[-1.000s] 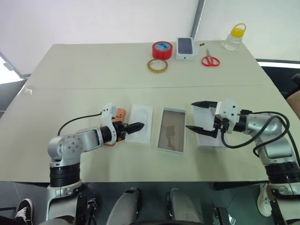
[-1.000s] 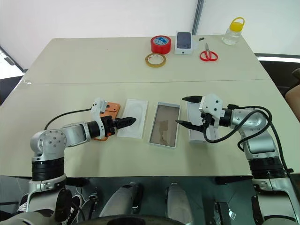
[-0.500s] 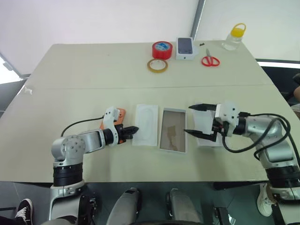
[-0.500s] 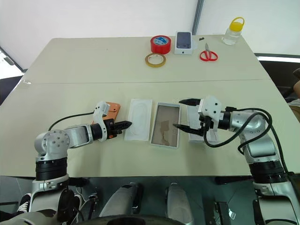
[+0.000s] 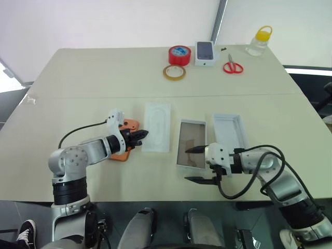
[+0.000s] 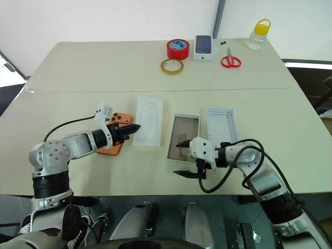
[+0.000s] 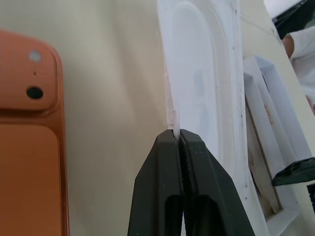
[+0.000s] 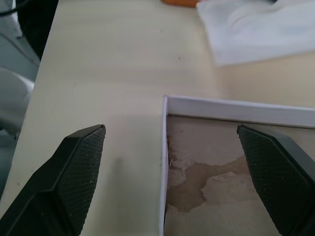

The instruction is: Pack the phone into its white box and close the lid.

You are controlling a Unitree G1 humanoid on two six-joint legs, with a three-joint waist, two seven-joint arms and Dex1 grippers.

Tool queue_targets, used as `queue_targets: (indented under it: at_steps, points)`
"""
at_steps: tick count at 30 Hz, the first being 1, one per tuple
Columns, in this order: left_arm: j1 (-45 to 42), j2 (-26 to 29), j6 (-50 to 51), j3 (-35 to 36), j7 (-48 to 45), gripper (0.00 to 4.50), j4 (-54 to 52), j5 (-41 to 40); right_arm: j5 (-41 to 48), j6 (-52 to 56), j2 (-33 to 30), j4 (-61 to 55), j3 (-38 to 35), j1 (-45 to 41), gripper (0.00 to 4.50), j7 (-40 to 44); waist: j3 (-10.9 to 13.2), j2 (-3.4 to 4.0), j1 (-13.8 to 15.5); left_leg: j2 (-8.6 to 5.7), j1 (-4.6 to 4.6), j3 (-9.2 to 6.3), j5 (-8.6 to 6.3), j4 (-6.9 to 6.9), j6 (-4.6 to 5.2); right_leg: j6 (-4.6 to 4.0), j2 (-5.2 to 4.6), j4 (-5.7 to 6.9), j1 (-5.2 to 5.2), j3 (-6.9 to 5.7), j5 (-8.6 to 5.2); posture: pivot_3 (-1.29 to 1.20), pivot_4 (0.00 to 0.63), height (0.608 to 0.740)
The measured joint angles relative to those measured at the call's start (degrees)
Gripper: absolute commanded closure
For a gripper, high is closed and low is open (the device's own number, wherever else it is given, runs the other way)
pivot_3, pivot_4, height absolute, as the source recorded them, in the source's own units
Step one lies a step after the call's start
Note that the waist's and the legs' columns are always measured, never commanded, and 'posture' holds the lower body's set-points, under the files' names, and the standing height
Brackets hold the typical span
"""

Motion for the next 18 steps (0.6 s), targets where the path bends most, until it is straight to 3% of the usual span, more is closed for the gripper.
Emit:
queue_targets:
  at_steps: [7,18]
  points:
    - [-0.24,-1.45,-1.33,1.86,2.29,4.50,-0.06,-0.28,-1.55,-0.45,-0.79,3.12,0.74,-1.95,4.47,1.84,0.02,-0.03,-0.11,0.01,0.00,0.00,-0.02,-0.01,0.03,0.00,0.01,0.01,-0.01,0.00,0.00,0.00,0.150,0.740]
    - [-4.06,-3.90,-1.17,6.00,4.65,4.50,0.56,-4.27,-5.54,-5.21,7.40,10.90,3.75,-10.20,4.47,-0.30,0.03,-0.08,-0.14,0.00,0.00,-0.01,0.08,0.00,-0.14,0.01,0.02,0.01,-0.02,-0.01,0.00,0.00,0.150,0.740]
